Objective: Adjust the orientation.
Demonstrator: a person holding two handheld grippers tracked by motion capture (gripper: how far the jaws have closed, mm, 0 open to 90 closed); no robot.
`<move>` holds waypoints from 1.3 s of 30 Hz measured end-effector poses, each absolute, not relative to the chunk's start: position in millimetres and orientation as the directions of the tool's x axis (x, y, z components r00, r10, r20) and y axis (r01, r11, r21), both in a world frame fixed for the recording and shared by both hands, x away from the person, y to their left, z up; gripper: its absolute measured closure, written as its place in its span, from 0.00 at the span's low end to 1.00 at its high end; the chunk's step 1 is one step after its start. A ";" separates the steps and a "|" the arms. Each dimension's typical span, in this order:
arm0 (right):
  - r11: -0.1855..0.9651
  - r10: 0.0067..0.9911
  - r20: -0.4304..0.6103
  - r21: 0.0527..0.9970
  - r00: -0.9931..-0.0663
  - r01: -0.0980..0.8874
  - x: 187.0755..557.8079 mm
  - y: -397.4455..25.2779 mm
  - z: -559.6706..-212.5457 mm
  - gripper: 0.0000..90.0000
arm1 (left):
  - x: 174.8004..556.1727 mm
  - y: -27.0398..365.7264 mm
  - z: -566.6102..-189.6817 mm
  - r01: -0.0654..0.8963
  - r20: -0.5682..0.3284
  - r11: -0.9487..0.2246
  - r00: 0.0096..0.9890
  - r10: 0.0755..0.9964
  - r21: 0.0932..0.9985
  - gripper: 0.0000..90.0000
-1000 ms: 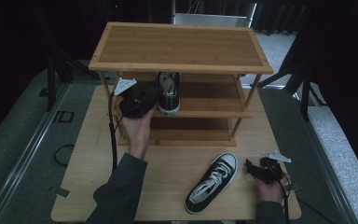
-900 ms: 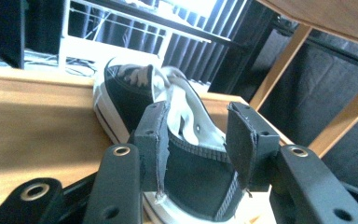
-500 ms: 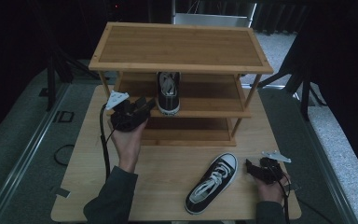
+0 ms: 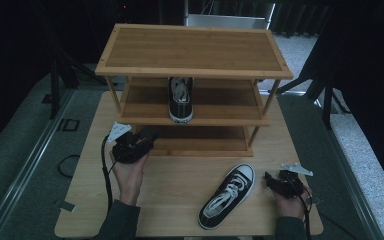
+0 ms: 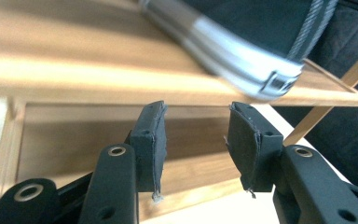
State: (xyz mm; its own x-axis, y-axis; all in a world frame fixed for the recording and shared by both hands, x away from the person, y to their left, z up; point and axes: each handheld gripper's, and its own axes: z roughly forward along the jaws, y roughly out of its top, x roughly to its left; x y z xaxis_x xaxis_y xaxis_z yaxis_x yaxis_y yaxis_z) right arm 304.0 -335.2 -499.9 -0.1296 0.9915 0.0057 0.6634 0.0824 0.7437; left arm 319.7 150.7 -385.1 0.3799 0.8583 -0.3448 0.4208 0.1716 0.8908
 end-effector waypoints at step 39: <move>0.274 0.915 -0.004 0.742 -0.404 0.611 215.9 -263.8 -491.4 0.49 | 301.8 179.9 -470.1 0.559 -0.288 0.071 0.311 0.906 0.826 0.62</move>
